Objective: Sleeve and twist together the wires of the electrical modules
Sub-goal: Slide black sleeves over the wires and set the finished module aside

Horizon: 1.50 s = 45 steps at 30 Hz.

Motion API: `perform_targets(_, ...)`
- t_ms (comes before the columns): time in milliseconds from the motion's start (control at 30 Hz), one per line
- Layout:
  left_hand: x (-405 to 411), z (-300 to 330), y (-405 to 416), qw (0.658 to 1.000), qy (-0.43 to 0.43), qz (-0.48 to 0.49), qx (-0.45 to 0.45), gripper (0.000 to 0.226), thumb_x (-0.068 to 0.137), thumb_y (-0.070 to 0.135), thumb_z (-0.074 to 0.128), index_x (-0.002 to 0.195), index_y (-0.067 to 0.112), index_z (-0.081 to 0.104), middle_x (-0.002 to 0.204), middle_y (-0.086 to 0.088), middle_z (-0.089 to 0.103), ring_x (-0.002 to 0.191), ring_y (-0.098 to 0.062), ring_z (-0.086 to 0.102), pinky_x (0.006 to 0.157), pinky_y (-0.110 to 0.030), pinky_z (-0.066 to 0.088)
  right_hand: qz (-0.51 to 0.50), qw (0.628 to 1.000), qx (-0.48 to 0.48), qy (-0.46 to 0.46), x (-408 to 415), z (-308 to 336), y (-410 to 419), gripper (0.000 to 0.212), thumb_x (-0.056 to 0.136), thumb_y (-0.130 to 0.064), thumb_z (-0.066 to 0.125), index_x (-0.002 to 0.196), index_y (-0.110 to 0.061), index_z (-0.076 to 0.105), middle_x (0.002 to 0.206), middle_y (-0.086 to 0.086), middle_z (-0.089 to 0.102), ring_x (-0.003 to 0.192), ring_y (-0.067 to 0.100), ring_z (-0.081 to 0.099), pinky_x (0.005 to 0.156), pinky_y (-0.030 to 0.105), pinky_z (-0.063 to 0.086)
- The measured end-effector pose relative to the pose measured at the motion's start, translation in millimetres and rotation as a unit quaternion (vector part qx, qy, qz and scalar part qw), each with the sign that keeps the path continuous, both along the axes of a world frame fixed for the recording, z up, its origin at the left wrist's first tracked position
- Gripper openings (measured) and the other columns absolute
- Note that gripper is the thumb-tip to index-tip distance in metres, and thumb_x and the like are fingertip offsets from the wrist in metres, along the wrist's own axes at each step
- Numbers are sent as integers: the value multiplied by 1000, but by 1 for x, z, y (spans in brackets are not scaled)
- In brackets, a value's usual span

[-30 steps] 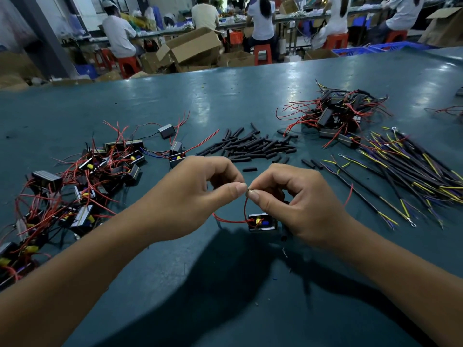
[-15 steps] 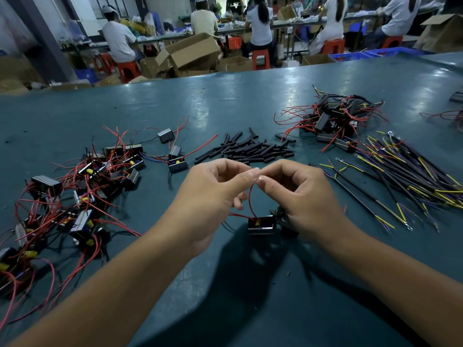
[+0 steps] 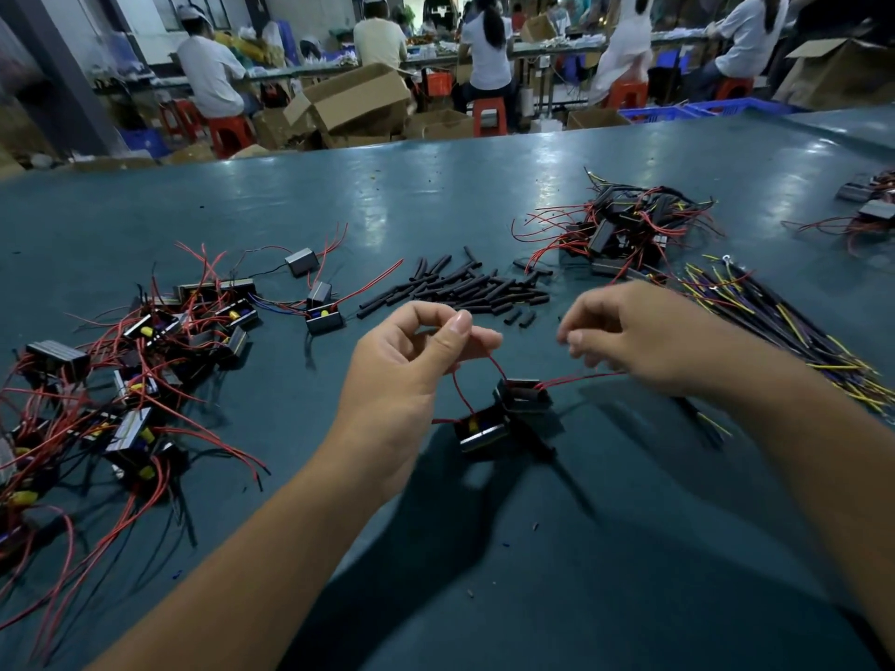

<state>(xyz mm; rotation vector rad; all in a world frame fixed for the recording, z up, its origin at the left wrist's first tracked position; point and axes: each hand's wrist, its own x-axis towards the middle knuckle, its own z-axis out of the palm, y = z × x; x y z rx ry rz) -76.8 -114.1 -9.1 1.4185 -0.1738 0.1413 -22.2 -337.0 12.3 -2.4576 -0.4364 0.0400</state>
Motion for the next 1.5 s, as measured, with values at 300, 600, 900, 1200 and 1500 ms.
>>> perform_targets(300, 8, 3, 14, 997, 7, -7, -74, 15, 83, 26, 65, 85, 12, 60, 68, 1, 62, 60, -11, 58, 63, -23, 55, 59, 994, -84, 45, -8, -13, 17, 26, 84, -47, 73, 76, -24, 65, 65, -12, 68, 57, 1, 60, 56, 17, 44)
perform_targets(600, 4, -19, 7, 999, -2, -44, -31, 16, 80, 16, 70, 88, 2, 66, 75, -11, 73, 64, -18, 67, 68, -25, 57, 23, 987, -156, -20, -7, -28, 37, 29, 93, -40, 62, 73, -18, 63, 68, -5, 65, 66, 12, 60, 60, 25, 45)
perform_targets(900, 0, -26, 2, 989, -53, -33, 136, 29, 92, 38, 57, 107, 21, 75, 60, 3, 43, 56, -16, 38, 52, -36, 30, 55, 904, 422, -30, -19, -8, 41, 12, 90, -14, 60, 82, -5, 59, 65, 5, 67, 52, 15, 58, 42, 22, 39)
perform_targets(1200, 2, -30, 2, 984, -54, -73, 151, 34, 92, 53, 49, 110, 39, 75, 64, 9, 33, 62, -19, 30, 56, -33, 27, 84, 888, 431, -138, -28, -3, 45, 4, 92, -5, 56, 91, -2, 58, 82, 13, 72, 65, 27, 66, 46, 29, 47)
perform_targets(1500, 3, -31, 3, 980, -70, -76, 171, 31, 99, 43, 47, 104, 31, 76, 56, 19, 44, 59, 0, 41, 59, -10, 36, 82, 890, 427, -134, -30, -8, 50, 3, 92, -7, 60, 92, -5, 58, 82, 13, 72, 64, 20, 67, 48, 28, 50)
